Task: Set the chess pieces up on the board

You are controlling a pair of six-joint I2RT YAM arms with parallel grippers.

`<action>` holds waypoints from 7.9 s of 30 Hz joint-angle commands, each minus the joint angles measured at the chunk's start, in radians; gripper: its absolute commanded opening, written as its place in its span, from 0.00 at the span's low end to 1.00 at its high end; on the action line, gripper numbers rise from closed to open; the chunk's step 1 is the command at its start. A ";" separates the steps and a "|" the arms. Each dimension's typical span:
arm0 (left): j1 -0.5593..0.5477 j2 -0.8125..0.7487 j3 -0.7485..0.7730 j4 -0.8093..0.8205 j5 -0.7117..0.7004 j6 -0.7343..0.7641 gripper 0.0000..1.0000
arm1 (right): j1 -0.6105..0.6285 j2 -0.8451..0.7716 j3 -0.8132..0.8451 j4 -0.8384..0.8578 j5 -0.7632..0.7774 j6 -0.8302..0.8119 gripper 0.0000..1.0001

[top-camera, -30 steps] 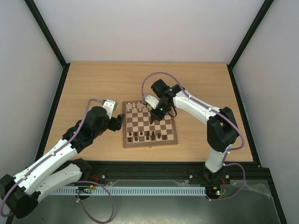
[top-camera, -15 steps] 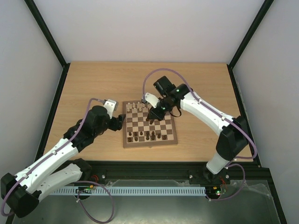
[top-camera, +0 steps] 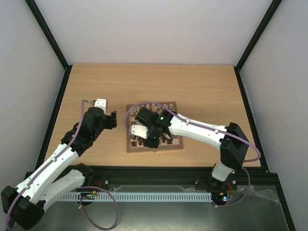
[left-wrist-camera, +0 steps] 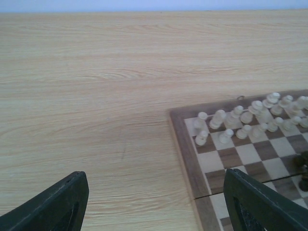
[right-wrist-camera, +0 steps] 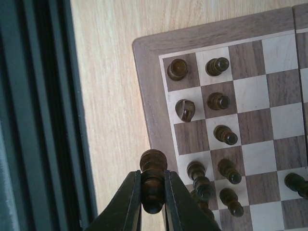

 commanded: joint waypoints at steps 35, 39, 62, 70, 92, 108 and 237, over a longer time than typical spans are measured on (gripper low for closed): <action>0.052 -0.018 -0.004 -0.005 -0.008 -0.012 0.80 | 0.020 0.195 0.015 0.059 0.174 0.009 0.29; 0.052 -0.014 -0.007 0.000 0.002 -0.008 0.80 | -0.002 0.155 0.054 0.021 0.113 0.015 0.32; -0.084 0.269 0.064 0.111 0.366 -0.041 0.63 | -0.449 -0.183 -0.315 0.379 0.020 0.192 0.29; -0.157 0.383 0.105 0.161 0.373 -0.074 0.63 | -0.449 0.032 -0.163 0.324 0.050 0.172 0.31; -0.179 0.359 0.047 0.171 0.367 -0.095 0.64 | -0.449 0.209 -0.061 0.293 0.014 0.178 0.28; -0.179 0.334 0.018 0.169 0.360 -0.101 0.64 | -0.449 0.142 -0.083 0.296 0.019 0.177 0.28; -0.141 0.676 -0.145 1.305 0.951 -0.792 0.20 | -0.454 -0.283 -0.217 0.204 -0.300 0.176 0.36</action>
